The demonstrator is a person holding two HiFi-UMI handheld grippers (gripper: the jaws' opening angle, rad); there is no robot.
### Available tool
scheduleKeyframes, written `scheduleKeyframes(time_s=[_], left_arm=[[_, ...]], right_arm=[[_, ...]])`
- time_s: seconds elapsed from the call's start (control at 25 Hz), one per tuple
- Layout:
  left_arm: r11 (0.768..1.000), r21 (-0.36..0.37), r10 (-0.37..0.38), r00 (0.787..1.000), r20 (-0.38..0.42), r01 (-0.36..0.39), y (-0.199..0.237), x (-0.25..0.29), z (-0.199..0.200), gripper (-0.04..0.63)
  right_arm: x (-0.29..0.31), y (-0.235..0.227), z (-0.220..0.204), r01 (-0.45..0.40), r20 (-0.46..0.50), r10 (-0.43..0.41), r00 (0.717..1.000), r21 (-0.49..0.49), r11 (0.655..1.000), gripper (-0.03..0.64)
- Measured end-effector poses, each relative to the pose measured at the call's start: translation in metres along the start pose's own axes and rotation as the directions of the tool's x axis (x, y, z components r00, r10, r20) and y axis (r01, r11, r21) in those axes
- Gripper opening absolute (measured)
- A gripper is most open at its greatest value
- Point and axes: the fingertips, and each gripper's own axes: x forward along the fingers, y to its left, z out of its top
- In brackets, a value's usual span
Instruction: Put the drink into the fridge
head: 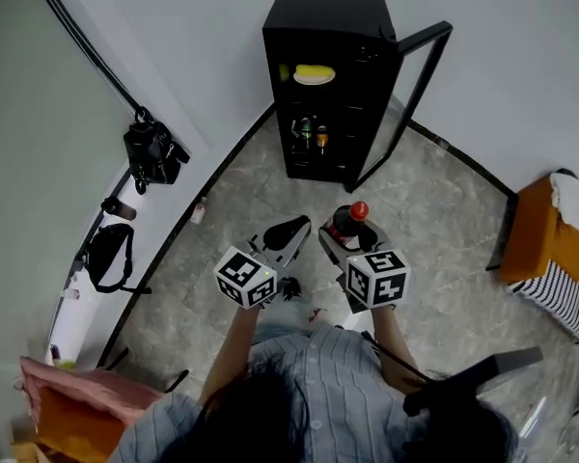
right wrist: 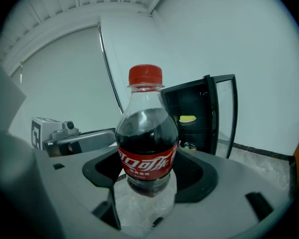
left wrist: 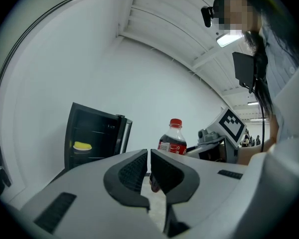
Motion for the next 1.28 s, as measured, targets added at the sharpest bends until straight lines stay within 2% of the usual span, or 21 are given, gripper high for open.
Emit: scheduleKeyframes(time_s=[0.32, 0.56, 0.88, 1.28], left_arm=[[0.999, 0.008, -0.040, 0.999, 0.004, 0.040, 0.068, -0.010, 0.019, 0.009], [0.998, -0.027, -0.060, 0.998, 0.014, 0.060, 0.104, -0.021, 0.015, 0.009], [0.994, -0.064, -0.092, 0.996, 0.015, 0.093, 0.114, -0.021, 0.007, 0.009], [0.991, -0.130, -0.028, 1.000, 0.012, 0.029, 0.142, -0.020, -0.007, 0.009]], right_arm=[[0.060, 0.020, 0.026, 0.031, 0.015, -0.031, 0.999, 0.023, 0.999, 0.299], [0.090, 0.031, 0.027, 0.058, 0.001, -0.058, 0.998, 0.047, 0.997, 0.299], [0.104, 0.031, 0.023, 0.088, -0.036, -0.087, 0.996, 0.051, 0.995, 0.299], [0.129, 0.021, 0.014, 0.070, -0.103, -0.066, 0.993, 0.034, 0.997, 0.299]])
